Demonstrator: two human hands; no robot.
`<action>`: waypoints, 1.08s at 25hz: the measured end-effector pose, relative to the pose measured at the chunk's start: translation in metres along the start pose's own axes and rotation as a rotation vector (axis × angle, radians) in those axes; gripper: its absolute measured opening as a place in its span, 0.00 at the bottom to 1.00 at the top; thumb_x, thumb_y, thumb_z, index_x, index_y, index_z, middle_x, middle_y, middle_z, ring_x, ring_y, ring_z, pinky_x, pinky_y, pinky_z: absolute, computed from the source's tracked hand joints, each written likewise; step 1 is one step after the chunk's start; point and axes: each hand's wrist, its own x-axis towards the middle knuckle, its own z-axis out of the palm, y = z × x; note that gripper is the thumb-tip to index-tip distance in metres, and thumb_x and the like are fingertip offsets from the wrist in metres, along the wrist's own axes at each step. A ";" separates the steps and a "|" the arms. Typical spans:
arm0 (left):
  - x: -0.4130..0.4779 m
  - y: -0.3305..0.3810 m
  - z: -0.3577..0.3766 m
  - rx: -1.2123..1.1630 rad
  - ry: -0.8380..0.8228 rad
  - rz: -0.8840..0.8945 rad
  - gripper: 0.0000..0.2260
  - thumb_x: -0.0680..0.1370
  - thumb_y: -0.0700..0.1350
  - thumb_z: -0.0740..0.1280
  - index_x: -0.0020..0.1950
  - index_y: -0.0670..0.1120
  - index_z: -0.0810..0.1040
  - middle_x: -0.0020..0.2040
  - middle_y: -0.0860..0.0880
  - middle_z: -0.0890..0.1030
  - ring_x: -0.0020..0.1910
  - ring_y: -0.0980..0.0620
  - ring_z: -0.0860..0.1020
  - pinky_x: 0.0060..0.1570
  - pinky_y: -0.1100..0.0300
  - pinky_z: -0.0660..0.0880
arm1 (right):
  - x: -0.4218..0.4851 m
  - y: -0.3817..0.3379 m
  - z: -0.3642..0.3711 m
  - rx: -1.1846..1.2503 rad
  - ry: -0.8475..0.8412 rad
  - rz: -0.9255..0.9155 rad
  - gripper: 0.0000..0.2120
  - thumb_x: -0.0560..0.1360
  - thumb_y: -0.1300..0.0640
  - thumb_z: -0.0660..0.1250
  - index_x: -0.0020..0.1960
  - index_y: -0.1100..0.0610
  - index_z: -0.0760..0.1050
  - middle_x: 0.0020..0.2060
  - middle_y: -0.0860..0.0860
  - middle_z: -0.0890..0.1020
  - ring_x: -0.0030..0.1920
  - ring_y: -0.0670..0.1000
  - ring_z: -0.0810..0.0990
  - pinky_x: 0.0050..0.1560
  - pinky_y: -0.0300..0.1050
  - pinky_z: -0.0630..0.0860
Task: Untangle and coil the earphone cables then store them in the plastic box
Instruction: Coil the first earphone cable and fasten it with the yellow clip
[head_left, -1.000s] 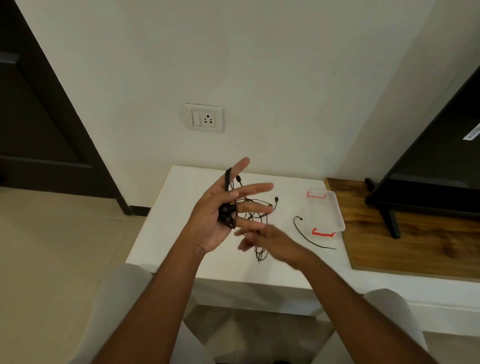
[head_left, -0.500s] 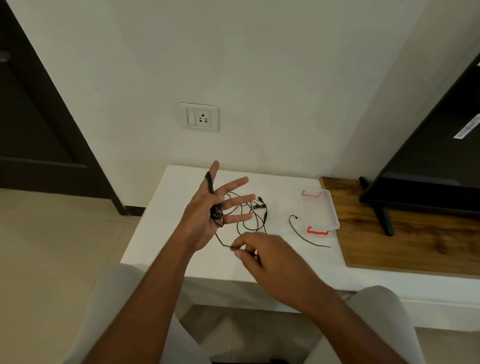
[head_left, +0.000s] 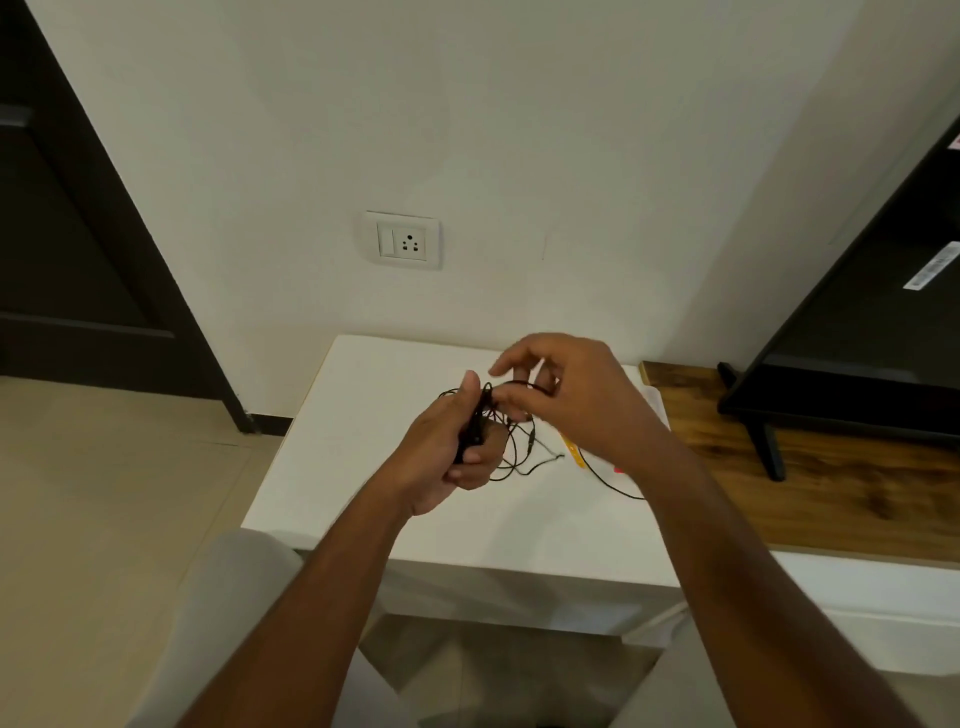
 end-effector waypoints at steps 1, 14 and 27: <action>0.000 0.001 0.000 -0.020 -0.003 -0.007 0.23 0.78 0.62 0.56 0.44 0.44 0.77 0.25 0.50 0.60 0.21 0.56 0.54 0.25 0.64 0.52 | 0.009 0.006 -0.002 0.068 -0.002 0.009 0.07 0.71 0.59 0.76 0.47 0.51 0.82 0.37 0.46 0.81 0.28 0.43 0.75 0.33 0.34 0.72; -0.007 0.017 -0.010 -0.113 0.020 0.116 0.16 0.81 0.44 0.57 0.62 0.40 0.78 0.29 0.43 0.78 0.15 0.58 0.59 0.21 0.70 0.59 | -0.011 0.079 0.057 0.682 -0.302 0.246 0.11 0.73 0.61 0.70 0.55 0.57 0.79 0.52 0.57 0.82 0.52 0.56 0.81 0.51 0.51 0.80; -0.007 0.018 -0.031 0.306 0.458 0.231 0.12 0.83 0.43 0.60 0.48 0.43 0.82 0.30 0.47 0.77 0.20 0.55 0.60 0.23 0.63 0.55 | -0.035 0.077 0.059 0.618 -0.052 0.313 0.10 0.77 0.64 0.68 0.56 0.55 0.81 0.45 0.54 0.87 0.33 0.50 0.79 0.31 0.38 0.70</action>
